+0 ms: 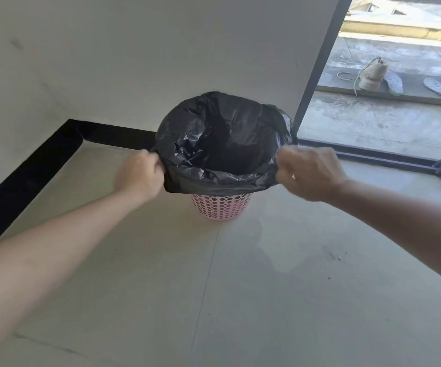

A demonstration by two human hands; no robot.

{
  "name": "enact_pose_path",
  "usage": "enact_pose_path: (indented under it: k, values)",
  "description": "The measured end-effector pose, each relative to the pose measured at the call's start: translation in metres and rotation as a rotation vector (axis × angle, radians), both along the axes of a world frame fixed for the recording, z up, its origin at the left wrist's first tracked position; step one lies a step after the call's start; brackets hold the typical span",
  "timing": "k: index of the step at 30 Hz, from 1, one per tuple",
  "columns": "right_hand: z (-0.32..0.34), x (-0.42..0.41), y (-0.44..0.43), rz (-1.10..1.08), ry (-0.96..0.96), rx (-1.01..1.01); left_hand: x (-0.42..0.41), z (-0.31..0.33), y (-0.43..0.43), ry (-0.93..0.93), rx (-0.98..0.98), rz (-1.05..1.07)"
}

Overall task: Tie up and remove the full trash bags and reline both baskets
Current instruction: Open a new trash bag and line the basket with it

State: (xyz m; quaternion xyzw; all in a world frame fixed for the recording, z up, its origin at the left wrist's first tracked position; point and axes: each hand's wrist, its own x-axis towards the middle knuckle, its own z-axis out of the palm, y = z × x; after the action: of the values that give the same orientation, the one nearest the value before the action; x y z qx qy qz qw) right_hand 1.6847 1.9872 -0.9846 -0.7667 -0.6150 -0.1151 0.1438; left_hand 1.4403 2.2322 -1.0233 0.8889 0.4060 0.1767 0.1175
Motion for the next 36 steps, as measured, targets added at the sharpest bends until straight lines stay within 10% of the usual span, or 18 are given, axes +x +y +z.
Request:
enact_pose_path:
  k: [3, 6, 14, 18, 22, 29, 36]
  values:
    - [0.006, 0.003, 0.024, -0.444, 0.367, 0.179, 0.023, 0.016, 0.002, -0.346, -0.393, 0.457]
    - [0.005, 0.005, 0.051, -0.601, 0.706, 0.172, 0.046, 0.028, 0.004, -0.552, -0.633, 0.462]
    - [-0.006, 0.028, 0.075, -0.689, 1.094, -0.142, 0.062, 0.026, 0.023, -0.236, -0.694, 0.338]
    - [-0.003, 0.03, 0.087, -0.776, 0.741, -0.215, 0.072, 0.036, 0.024, 0.047, -0.266, 0.282]
    - [0.022, 0.016, 0.106, -0.25, -0.035, 0.055, 0.079, 0.054, 0.028, -0.036, 0.288, -0.266]
    - [-0.018, 0.015, 0.162, -0.341, 0.318, -0.51, 0.094, 0.024, 0.016, 0.843, 0.219, -0.265]
    - [-0.013, 0.023, 0.158, -0.312, 0.407, -0.202, 0.102, 0.028, 0.007, 0.621, 0.203, -0.233]
